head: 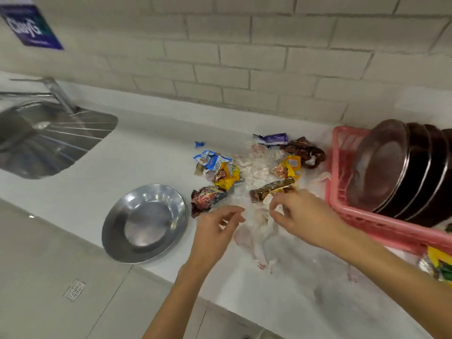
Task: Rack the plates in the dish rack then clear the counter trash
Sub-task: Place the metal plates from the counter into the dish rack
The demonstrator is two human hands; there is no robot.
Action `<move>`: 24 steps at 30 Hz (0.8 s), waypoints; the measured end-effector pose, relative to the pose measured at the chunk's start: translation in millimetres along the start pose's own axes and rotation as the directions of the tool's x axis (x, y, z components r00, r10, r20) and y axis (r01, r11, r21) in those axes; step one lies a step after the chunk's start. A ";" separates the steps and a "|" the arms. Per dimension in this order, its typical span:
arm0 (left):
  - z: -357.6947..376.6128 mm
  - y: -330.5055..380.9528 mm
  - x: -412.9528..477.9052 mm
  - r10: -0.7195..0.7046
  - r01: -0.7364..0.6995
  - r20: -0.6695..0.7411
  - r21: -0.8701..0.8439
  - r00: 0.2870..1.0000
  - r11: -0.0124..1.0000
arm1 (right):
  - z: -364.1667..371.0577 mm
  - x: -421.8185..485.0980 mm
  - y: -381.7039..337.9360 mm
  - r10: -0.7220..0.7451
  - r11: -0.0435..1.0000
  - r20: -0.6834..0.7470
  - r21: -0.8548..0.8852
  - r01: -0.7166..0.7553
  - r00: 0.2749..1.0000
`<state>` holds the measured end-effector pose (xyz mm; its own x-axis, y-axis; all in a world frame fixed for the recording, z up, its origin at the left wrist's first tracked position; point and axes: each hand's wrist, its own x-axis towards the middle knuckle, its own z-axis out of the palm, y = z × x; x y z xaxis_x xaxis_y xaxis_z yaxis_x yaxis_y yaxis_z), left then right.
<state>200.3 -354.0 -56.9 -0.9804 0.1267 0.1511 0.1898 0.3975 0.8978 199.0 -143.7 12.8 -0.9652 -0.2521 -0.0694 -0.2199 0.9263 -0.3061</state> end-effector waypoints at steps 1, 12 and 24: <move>-17.4 -15.0 -10.4 -0.059 0.060 -0.080 0.006 0.995 0.998 | 10.9 4.4 -9.3 -0.019 0.999 0.022 0.043 0.018 1.000; -142.7 -132.6 -86.6 -0.660 0.590 -0.638 -0.373 0.397 0.716 | 73.0 29.1 -62.3 -0.133 0.967 0.143 0.234 0.097 0.981; -137.7 -140.8 -80.1 -0.794 0.511 -0.412 -0.611 0.447 0.605 | 84.2 36.1 -76.7 -0.146 0.926 0.191 0.373 0.066 0.971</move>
<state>244.7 -545.3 -138.4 -0.6108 -0.6337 -0.4747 -0.4191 -0.2499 0.8729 193.0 -247.5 -46.1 -0.8775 -0.4338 -0.2043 -0.2145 0.7363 -0.6418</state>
